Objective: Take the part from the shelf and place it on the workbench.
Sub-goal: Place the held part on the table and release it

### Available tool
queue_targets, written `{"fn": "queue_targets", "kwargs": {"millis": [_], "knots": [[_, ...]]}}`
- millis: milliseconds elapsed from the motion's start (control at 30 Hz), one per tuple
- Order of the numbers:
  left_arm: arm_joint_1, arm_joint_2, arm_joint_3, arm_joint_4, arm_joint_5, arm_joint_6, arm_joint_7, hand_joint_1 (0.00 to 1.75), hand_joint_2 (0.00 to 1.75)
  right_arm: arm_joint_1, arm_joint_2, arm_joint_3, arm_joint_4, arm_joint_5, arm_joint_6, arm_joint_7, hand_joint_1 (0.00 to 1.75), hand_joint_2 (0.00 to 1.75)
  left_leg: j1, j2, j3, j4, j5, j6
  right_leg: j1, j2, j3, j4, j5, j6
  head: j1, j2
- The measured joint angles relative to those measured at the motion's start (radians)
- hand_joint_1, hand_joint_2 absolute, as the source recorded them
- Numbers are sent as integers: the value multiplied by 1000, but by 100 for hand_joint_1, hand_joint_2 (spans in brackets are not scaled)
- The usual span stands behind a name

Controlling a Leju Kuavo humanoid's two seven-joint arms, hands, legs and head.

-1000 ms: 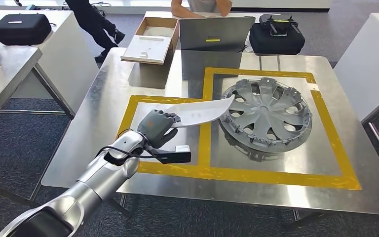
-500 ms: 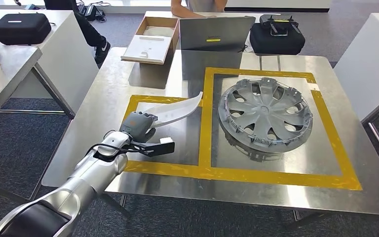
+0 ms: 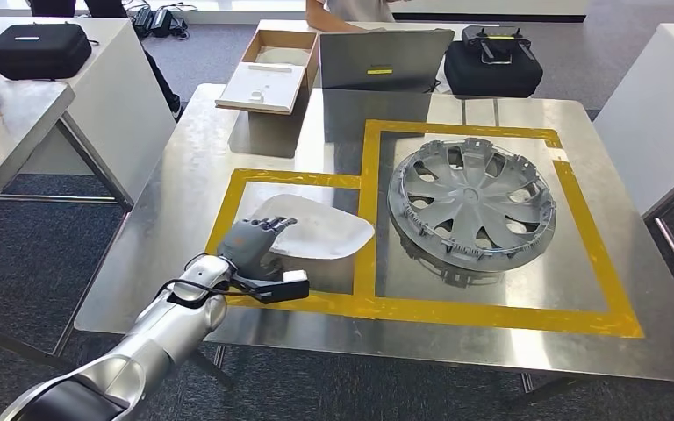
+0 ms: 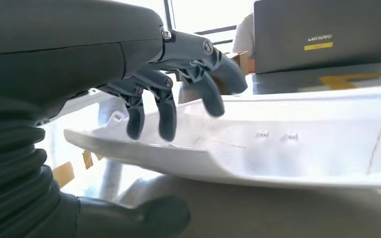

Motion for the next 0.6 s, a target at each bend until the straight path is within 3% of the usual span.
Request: {"fn": "queue_targets", "kwargs": {"millis": [33, 133, 233, 333, 433, 600], "knots": [[5, -2, 8, -4, 15, 0, -17, 0, 0, 0, 0, 2, 0, 0, 0, -1, 0, 0, 0, 0, 0, 0, 0, 0, 0, 0, 0, 0, 0, 0, 0, 0], [22, -11, 49, -26, 103, -8, -92, 0, 0, 0, 0, 4, 0, -2, 0, -2, 0, 0, 0, 0, 0, 0, 0, 0, 0, 0, 0, 0, 0, 0, 0, 0], [47, -25, 122, -73, 298, -82, -214, 0, 0, 0, 0, 4, 0, -7, -1, -3, 0, 0, 0, 0, 0, 0, 0, 0, 0, 0, 0, 0, 0, 0, 0, 0], [87, -35, 202, -177, 566, -246, -286, 0, 0, 0, 0, 4, 0, -12, -3, -2, 0, 0, 0, 0, 0, 0, 0, 0, 0, 0, 0, 0, 0, 0, 0, 0], [132, -38, 255, -326, 807, -418, -297, 0, 0, 1, -1, 4, 0, -18, -7, 0, 0, 0, 0, 0, 0, 0, 0, 0, 0, 0, 0, 0, 0, 0, 0, 0], [208, -41, 305, -574, 1065, -650, -301, 0, 0, 2, -1, 4, 0, -25, -14, 1, 0, 0, 0, 0, 0, 0, 0, 0, 0, 0, 0, 0, 0, 0, 0, 0]]}}
